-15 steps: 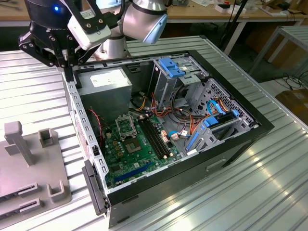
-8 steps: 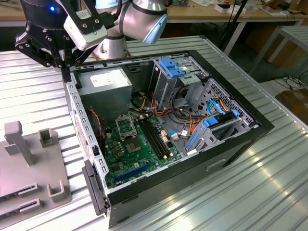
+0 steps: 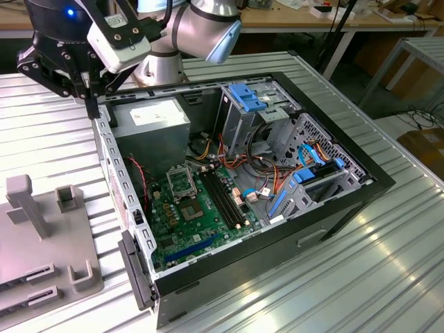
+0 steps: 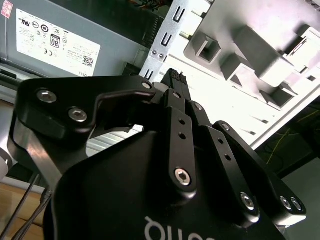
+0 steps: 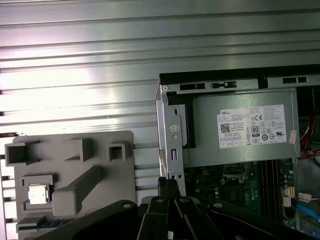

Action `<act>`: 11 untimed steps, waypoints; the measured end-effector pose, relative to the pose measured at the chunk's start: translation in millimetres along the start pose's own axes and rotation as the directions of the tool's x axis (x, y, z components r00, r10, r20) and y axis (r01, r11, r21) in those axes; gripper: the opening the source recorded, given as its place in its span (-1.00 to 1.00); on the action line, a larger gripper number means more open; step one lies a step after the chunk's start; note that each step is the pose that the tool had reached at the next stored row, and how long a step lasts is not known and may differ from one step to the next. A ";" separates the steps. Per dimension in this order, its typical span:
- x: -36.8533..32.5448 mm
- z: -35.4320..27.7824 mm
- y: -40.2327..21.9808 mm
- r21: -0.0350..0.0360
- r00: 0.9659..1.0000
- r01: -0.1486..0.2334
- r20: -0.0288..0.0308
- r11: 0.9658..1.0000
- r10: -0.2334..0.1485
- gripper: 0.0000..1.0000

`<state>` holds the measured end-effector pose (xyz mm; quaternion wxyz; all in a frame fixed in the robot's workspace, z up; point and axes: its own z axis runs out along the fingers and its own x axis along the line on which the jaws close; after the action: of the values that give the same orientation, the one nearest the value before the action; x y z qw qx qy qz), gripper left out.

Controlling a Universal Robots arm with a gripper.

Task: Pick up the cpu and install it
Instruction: 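Reach for the cpu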

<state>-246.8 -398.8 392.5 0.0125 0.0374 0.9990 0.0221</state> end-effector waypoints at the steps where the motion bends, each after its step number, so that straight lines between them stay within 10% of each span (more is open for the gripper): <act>1: 0.5 0.0 0.0 0.000 1.000 0.000 0.000 1.000 0.000 -0.79; 11: 5.6 -0.1 -0.4 0.000 1.000 0.000 0.000 1.000 0.000 -0.79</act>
<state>-252.3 -398.8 392.4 0.0125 0.0374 0.9990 0.0221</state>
